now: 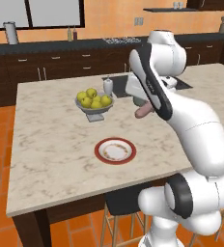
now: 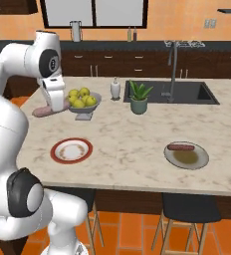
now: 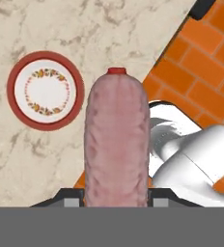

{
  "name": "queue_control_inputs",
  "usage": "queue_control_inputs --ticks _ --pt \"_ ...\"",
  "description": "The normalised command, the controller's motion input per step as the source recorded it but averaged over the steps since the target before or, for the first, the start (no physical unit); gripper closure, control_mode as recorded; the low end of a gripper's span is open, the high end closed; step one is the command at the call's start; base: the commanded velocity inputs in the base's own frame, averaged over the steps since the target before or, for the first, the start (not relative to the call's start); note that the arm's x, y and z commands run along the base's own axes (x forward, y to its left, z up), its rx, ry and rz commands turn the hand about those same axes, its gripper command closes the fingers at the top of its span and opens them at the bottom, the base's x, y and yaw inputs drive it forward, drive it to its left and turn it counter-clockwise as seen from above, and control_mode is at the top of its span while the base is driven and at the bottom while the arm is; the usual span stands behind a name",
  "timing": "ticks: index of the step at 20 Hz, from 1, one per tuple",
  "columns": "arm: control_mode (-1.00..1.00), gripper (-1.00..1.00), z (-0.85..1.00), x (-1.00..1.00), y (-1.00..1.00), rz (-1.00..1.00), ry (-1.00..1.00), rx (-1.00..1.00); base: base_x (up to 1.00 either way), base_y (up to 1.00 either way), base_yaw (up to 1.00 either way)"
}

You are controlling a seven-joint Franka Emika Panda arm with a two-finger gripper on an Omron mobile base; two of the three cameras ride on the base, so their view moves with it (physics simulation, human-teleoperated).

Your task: Place one bun and one sausage from the bowl on each plate.

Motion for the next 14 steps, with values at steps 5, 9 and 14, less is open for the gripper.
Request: queue_control_inputs --ticks 5,9,14 --pt "-1.0 1.0 -0.99 0.93 0.35 -0.03 0.06 0.0 0.0 0.0 0.0" --pt "-1.0 1.0 -1.0 0.6 0.37 -0.05 0.0 0.0 0.0 0.0 0.0" --pt "-1.0 1.0 -0.99 0.58 0.31 -0.08 0.0 0.0 0.0 0.0 0.0"
